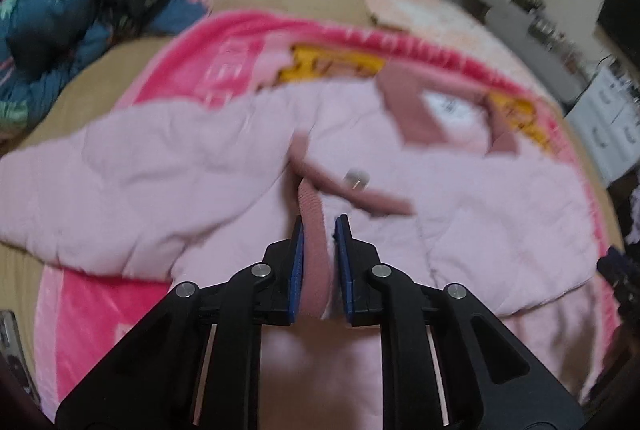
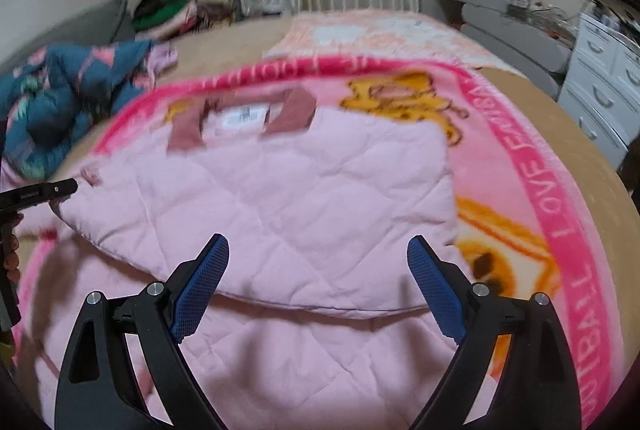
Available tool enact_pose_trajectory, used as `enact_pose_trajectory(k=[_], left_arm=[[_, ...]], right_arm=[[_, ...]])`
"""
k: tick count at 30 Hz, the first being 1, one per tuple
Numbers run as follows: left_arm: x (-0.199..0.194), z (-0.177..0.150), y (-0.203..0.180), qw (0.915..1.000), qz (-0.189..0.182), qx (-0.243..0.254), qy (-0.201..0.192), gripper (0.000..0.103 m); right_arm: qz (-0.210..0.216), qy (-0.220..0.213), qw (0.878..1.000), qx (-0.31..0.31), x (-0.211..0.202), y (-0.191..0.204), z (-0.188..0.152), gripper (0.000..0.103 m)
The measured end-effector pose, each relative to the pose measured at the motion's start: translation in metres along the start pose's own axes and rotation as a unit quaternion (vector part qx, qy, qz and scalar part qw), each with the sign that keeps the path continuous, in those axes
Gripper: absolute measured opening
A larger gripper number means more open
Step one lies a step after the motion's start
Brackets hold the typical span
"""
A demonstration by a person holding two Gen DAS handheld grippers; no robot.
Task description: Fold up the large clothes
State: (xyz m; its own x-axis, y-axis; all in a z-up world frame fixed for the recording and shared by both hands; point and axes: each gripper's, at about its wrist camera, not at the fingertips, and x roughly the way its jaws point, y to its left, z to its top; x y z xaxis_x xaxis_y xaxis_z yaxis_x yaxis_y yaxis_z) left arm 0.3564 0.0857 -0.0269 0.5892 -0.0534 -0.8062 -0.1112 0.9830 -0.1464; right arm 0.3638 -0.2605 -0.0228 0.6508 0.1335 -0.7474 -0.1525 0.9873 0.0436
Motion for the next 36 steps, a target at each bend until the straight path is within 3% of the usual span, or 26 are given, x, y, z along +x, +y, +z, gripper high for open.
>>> enact_pose_trajectory(k=[4, 8, 10, 13, 15, 17, 27, 36], left_arm=[[0.014, -0.014, 0.007, 0.9998, 0.007, 0.009, 0.017, 0.012], [0.011, -0.014, 0.017, 0.9997, 0.012, 0.002, 0.023, 0.029], [0.001, -0.012, 0.023, 0.9998, -0.001, -0.006, 0.018, 0.035], [-0.013, -0.011, 0.031, 0.9999, 0.002, -0.014, 0.007, 0.06], [-0.024, -0.011, 0.043, 0.9997, 0.003, -0.025, 0.003, 0.071], [-0.036, -0.012, 0.056, 0.9992, 0.02, -0.034, -0.004, 0.093], [-0.066, -0.019, 0.145, 0.9881, 0.099, -0.117, -0.019, 0.094], [-0.067, -0.034, 0.213, 0.9744, 0.118, -0.19, -0.018, 0.094]], right_arm=[[-0.014, 0.062, 0.998, 0.011, 0.034, -0.002, -0.01, 0.09], [-0.022, 0.064, 0.998, 0.008, 0.032, 0.004, -0.013, 0.091], [-0.001, 0.046, 0.999, 0.021, 0.02, 0.007, -0.01, 0.091], [0.008, 0.021, 1.0, 0.02, 0.003, 0.016, -0.004, 0.091], [0.02, 0.01, 1.0, 0.019, -0.008, 0.025, 0.0, 0.093], [0.031, 0.0, 0.999, 0.016, -0.018, 0.037, 0.004, 0.095], [0.079, -0.041, 0.996, -0.031, -0.048, 0.114, 0.018, 0.097], [0.107, -0.04, 0.99, -0.08, -0.043, 0.186, 0.025, 0.097]])
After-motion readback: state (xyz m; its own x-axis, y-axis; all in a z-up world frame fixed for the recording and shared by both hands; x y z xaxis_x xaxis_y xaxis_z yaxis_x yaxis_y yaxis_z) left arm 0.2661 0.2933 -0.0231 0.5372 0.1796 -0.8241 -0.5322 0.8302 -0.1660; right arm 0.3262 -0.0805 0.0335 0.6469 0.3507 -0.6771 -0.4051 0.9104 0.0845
